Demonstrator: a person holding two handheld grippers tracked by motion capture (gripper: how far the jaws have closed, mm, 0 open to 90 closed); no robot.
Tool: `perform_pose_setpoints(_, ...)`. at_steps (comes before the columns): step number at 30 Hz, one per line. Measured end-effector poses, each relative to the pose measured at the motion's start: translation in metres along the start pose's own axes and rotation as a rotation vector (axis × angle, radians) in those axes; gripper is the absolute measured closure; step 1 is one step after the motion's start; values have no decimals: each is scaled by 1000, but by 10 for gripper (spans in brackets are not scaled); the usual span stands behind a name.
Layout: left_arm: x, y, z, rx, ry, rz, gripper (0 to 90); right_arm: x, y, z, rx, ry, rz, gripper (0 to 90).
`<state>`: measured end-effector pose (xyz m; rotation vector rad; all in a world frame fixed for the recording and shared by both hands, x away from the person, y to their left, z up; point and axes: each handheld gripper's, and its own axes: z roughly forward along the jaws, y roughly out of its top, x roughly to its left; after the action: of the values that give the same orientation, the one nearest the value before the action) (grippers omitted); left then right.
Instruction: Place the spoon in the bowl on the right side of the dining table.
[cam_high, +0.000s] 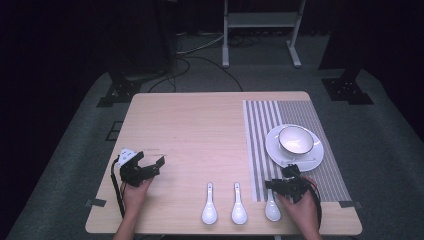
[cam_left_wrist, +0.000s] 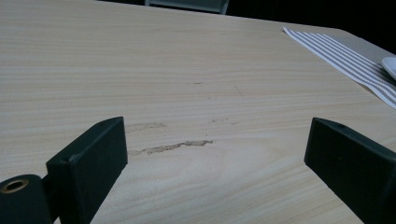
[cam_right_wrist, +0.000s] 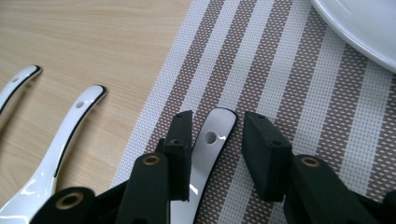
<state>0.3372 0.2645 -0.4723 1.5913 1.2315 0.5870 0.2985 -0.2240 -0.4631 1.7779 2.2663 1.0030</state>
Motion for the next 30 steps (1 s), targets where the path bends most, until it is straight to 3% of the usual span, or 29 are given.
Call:
perform_pose_setpoints(14, 1, 0, 0, -1, 1, -2, 47, 6, 7, 1, 60, -25, -56, 726)
perform_pose_setpoints(24, 0, 0, 0, -2, 1, -3, 47, 16, 12, -1, 114, -50, -128, 803)
perform_pose_setpoints(30, 1, 0, 0, -2, 2, -4, 47, 12, 14, -2, 130, -1, -114, 842)
